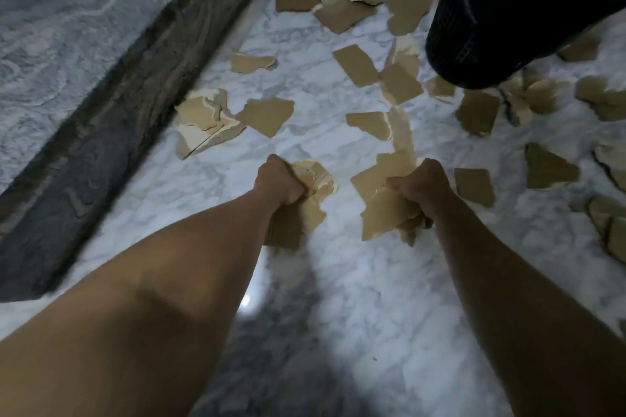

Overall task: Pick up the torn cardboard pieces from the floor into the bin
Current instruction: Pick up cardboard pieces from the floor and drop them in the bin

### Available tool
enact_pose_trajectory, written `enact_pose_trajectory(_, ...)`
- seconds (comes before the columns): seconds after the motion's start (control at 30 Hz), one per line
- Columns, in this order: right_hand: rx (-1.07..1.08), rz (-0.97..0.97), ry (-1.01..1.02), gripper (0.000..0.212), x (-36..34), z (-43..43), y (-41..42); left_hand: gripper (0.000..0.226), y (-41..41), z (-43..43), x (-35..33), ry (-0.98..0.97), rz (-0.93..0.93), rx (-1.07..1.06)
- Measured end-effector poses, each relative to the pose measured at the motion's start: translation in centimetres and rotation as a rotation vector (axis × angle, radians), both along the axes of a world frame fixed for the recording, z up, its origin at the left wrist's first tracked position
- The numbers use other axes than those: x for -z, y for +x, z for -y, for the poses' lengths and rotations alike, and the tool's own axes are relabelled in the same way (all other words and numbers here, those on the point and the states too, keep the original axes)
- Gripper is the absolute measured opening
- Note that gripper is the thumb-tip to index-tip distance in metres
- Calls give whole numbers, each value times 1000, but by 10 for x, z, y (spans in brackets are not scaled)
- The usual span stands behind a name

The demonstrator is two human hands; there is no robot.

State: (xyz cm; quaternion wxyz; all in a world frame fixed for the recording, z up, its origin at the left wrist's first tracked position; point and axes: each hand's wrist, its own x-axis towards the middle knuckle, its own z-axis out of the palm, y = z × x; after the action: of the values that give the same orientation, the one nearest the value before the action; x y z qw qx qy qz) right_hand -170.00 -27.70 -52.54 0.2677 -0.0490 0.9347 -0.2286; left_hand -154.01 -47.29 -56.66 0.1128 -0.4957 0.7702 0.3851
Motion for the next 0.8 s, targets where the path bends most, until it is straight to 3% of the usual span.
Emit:
enact_pose_trajectory(0.17,-207,-236,160,53,-18,12,24,96,-6,3,-1,29,37,29)
enact_pose_trajectory(0.37,-283,-210,118,52,-49,23,29,95,-12,4,-6,66,100,13)
enact_pose_trajectory(0.53,-259,-41,79,80,-81,29,-10,96,-8,1,-5,43,52,-6)
enact_pose_trajectory(0.63,-315,-69,26,87,-121,33,-32,94,3,3,-9,56,9,-45)
enact_pose_trajectory(0.8,-260,-134,-44,119,-222,31,-89,73,-24,18,-48,-37,-112,-141)
